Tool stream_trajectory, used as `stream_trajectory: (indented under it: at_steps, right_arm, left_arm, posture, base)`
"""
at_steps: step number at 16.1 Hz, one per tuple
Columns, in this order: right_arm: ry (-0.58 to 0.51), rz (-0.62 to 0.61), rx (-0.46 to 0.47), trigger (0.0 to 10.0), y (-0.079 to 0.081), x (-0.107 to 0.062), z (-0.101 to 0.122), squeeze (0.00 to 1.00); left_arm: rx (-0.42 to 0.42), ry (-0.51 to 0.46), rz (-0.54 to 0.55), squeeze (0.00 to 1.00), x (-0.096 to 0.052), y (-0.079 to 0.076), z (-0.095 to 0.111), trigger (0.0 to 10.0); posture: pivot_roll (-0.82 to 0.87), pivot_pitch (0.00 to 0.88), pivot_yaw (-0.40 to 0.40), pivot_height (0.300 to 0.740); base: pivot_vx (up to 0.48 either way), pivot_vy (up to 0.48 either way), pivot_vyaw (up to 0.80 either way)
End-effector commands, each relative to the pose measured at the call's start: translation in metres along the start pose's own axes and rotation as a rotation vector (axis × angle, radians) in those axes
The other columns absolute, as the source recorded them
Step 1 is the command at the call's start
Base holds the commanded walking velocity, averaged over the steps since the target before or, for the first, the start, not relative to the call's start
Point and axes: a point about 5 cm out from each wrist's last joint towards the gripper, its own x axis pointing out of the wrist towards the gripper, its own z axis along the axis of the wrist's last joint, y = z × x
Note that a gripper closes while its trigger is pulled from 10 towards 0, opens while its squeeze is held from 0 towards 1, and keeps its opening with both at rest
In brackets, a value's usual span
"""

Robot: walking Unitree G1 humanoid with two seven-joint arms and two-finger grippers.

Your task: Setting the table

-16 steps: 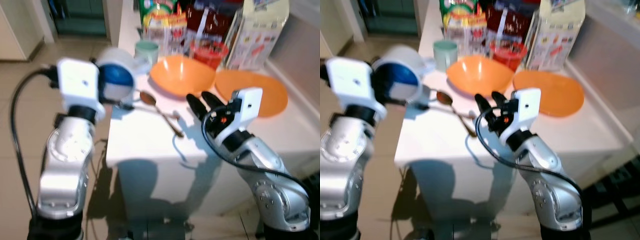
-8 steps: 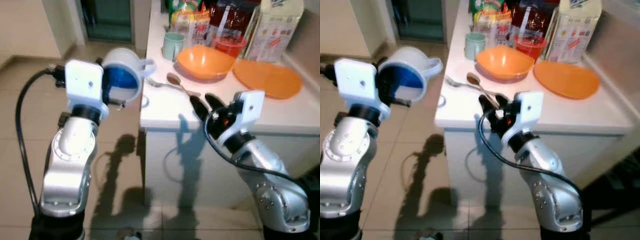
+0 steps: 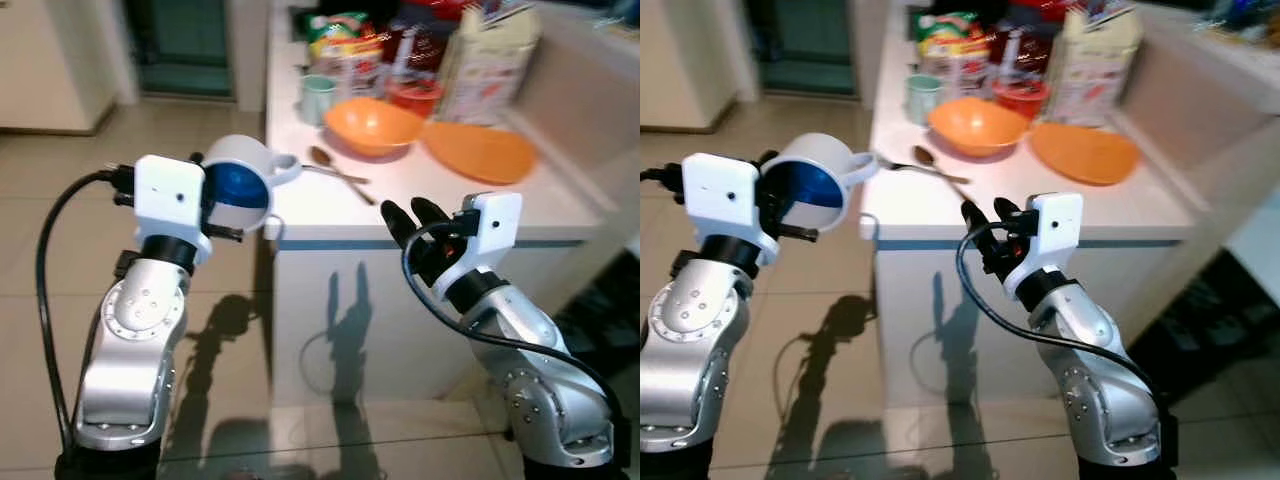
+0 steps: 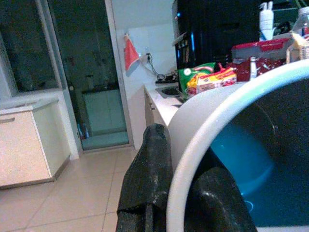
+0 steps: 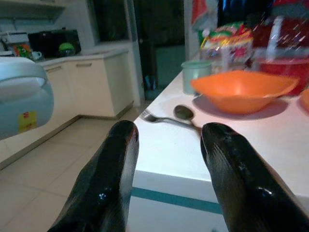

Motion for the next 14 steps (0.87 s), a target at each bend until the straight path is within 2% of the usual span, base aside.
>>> stream_trajectory:
  at_steps: [1,3,6,8,10,14]
  right_arm:
    - [0.014,-0.051,-0.027,10.0,-0.009,-0.003,-0.006,0.0]
    - [0.025,-0.128,-0.054,10.0,-0.02,-0.004,-0.013,0.0]
    - [0.021,-0.187,-0.09,10.0,-0.031,-0.007,-0.014,0.0]
    - [0.019,-0.211,-0.093,10.0,-0.036,-0.012,-0.018,0.0]
    - [0.023,-0.21,-0.096,10.0,-0.036,-0.01,-0.02,0.0]
    - [0.035,-0.189,-0.161,10.0,-0.037,-0.003,-0.019,0.0]
  left_arm:
    - [-0.016,-0.01,-0.015,0.0,0.002,-0.007,0.0,10.0]
    - [-0.025,0.045,-0.017,0.0,0.002,-0.013,-0.017,10.0]
    - [-0.048,0.1,-0.012,0.0,0.002,-0.02,-0.029,10.0]
    - [-0.05,0.105,-0.032,0.0,0.002,-0.025,-0.03,10.0]
    - [-0.053,0.099,-0.021,0.0,0.003,-0.024,-0.03,10.0]
    - [-0.024,0.095,0.016,0.0,0.002,-0.016,-0.033,10.0]
  posture:
    - [0.06,0.0,-0.054,0.74]
    - [0.04,0.0,-0.039,0.74]
    - [0.03,0.0,-0.028,0.74]
    - [0.03,0.0,-0.019,0.74]
    - [0.03,0.0,-0.029,0.74]
    - [0.05,0.0,-0.059,0.74]
  base:
    - [0.0,-0.48,0.0]
    - [0.0,-0.48,0.0]
    - [0.0,-0.48,0.0]
    - [0.0,-0.431,0.0]
    - [0.0,-0.426,0.0]
    - [0.0,-0.431,0.0]
